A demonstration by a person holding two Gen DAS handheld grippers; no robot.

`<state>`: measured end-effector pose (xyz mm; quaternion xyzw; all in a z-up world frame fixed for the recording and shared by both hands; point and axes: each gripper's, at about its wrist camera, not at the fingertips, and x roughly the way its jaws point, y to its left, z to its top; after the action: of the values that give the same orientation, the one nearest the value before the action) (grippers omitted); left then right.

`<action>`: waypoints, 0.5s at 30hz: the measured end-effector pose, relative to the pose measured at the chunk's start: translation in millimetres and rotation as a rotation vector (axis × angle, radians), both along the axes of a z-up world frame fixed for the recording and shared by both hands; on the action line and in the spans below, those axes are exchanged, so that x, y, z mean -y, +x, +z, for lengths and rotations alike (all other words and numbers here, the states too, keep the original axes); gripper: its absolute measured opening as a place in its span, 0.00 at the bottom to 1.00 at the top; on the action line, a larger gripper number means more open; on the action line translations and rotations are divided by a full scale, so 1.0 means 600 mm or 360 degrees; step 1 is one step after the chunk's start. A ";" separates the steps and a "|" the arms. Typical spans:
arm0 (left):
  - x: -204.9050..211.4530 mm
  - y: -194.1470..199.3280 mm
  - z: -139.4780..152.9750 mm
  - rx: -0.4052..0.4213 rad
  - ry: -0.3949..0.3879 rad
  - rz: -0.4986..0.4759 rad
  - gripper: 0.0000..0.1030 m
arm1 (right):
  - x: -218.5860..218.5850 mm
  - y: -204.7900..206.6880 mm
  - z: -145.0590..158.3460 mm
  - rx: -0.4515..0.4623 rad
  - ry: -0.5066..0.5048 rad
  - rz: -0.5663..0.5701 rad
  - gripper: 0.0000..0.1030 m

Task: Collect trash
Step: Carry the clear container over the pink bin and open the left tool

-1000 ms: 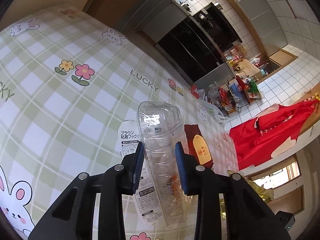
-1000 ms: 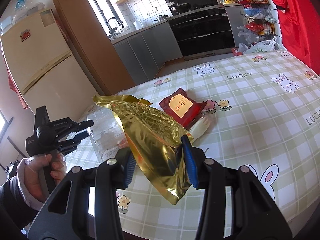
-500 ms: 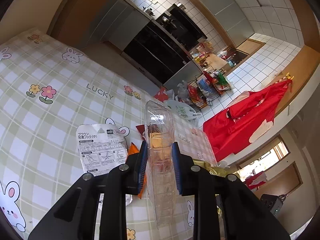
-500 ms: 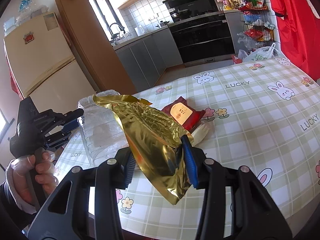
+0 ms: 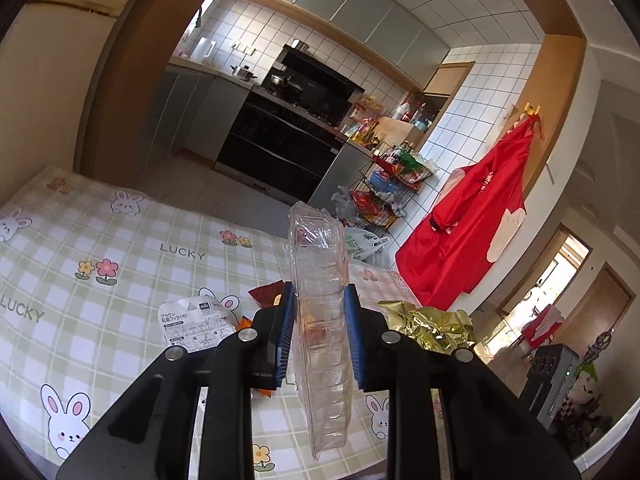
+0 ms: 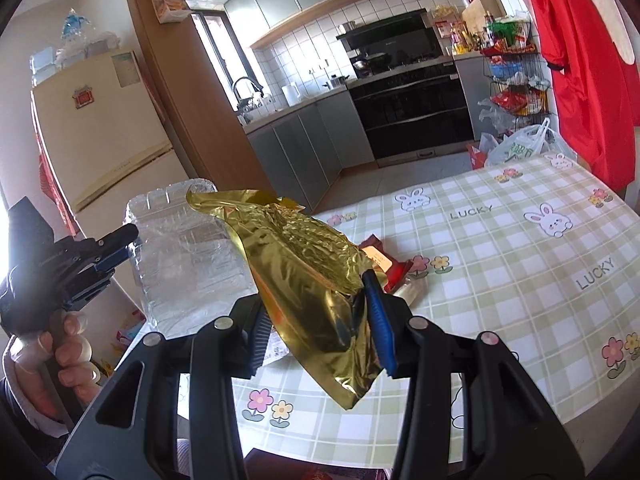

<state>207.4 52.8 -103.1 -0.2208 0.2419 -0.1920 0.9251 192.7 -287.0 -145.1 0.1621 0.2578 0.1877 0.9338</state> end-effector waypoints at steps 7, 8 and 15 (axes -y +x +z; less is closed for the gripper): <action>0.000 -0.102 0.053 0.0105 0.0027 -0.0060 0.23 | 0.013 -0.076 0.073 0.0140 0.0007 -0.0019 0.43; -0.001 -0.119 0.061 0.0127 0.0021 -0.0077 0.23 | 0.015 -0.089 0.083 0.0158 0.0010 -0.0021 0.43; -0.014 -0.238 0.092 0.0211 -0.0027 -0.0106 0.23 | 0.027 -0.177 0.138 0.0262 -0.0005 -0.0039 0.43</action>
<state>64.8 61.3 -48.0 -0.2073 0.1856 -0.2390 0.9303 86.3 -303.2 -62.4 0.1479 0.1783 0.1885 0.9544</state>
